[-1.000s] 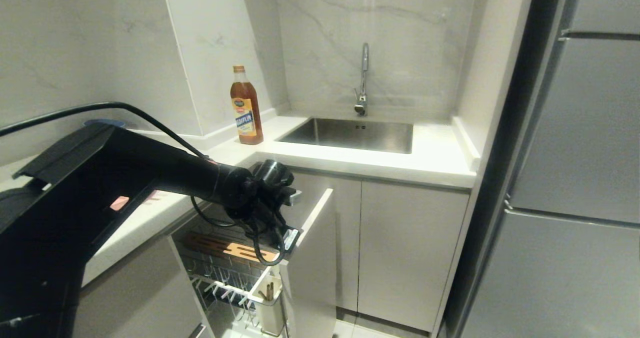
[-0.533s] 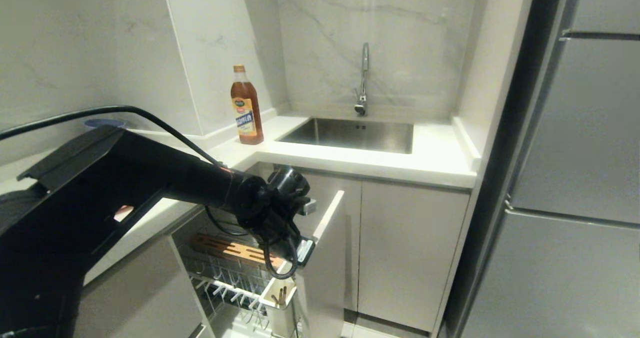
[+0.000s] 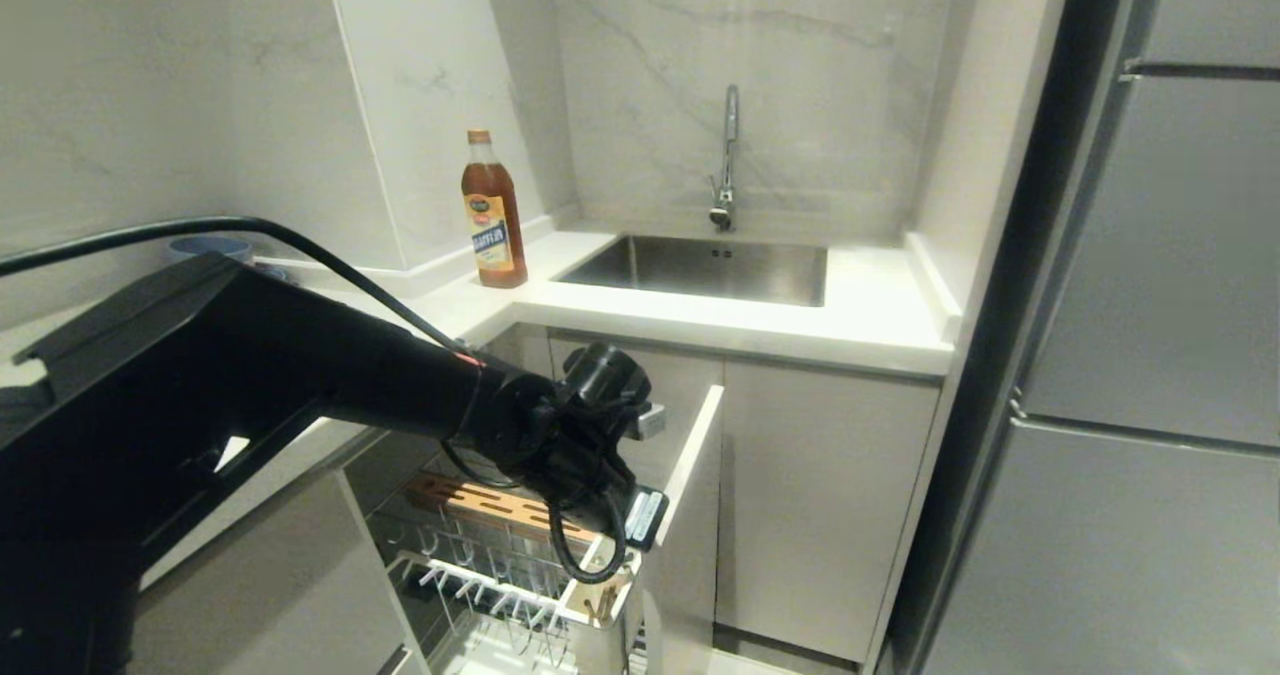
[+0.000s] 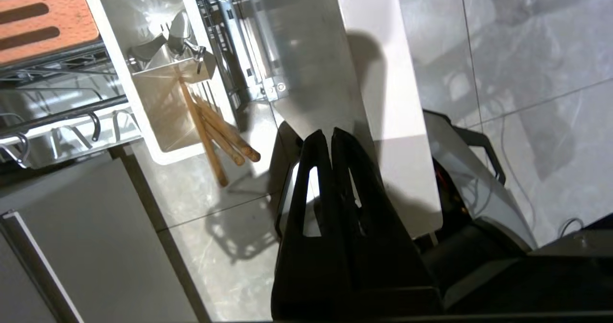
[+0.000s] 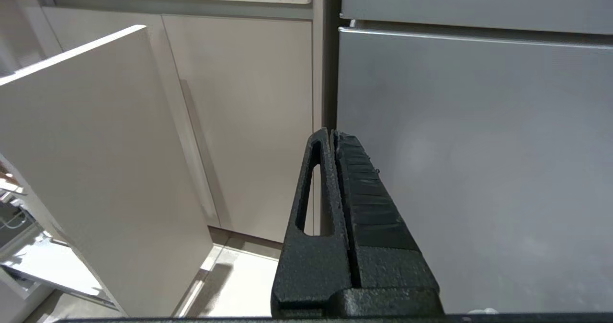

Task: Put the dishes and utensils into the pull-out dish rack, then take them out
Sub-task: Open the cupboard, then pick up the chopsticks and place it in the cupboard

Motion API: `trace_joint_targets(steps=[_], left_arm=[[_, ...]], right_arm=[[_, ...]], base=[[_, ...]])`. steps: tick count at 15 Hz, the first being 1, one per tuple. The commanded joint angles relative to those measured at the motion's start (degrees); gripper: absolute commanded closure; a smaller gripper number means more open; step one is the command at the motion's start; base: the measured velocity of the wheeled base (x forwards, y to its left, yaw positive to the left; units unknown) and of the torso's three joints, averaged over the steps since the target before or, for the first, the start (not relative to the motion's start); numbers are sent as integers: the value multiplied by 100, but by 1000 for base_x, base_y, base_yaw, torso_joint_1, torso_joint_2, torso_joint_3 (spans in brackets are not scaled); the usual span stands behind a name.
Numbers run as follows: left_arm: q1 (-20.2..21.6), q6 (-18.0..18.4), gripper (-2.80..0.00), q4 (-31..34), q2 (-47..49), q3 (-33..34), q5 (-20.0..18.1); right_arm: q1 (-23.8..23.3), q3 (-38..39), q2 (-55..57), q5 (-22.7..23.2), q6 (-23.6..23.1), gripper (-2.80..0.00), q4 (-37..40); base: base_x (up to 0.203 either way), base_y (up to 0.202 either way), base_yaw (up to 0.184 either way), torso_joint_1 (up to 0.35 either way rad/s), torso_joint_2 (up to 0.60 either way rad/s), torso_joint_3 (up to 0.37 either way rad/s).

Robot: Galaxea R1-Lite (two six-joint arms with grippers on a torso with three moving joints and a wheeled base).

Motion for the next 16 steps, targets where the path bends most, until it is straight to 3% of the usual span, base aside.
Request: trace_joint_targets(steps=[1, 4, 11, 13, 16], left_arm=[[-37, -5, 0, -7, -36, 20, -12], [-2, 19, 0, -7, -36, 3, 214], [368, 74, 0, 25, 45, -333, 1824], [499, 99, 0, 37, -179, -434, 1893], [796, 84, 0, -6, -1009, -542, 2321]], right_arm=[[0, 0, 3, 1, 1, 0, 0], [0, 0, 3, 2, 1, 0, 0], [0, 0, 3, 2, 1, 0, 0], [0, 0, 3, 2, 1, 0, 0], [0, 0, 3, 2, 1, 0, 0]], base=[[0, 0, 0, 0, 0, 0], [0, 0, 0, 0, 0, 0], [0, 0, 0, 0, 0, 0], [0, 0, 0, 0, 0, 0], [0, 0, 0, 0, 0, 0]])
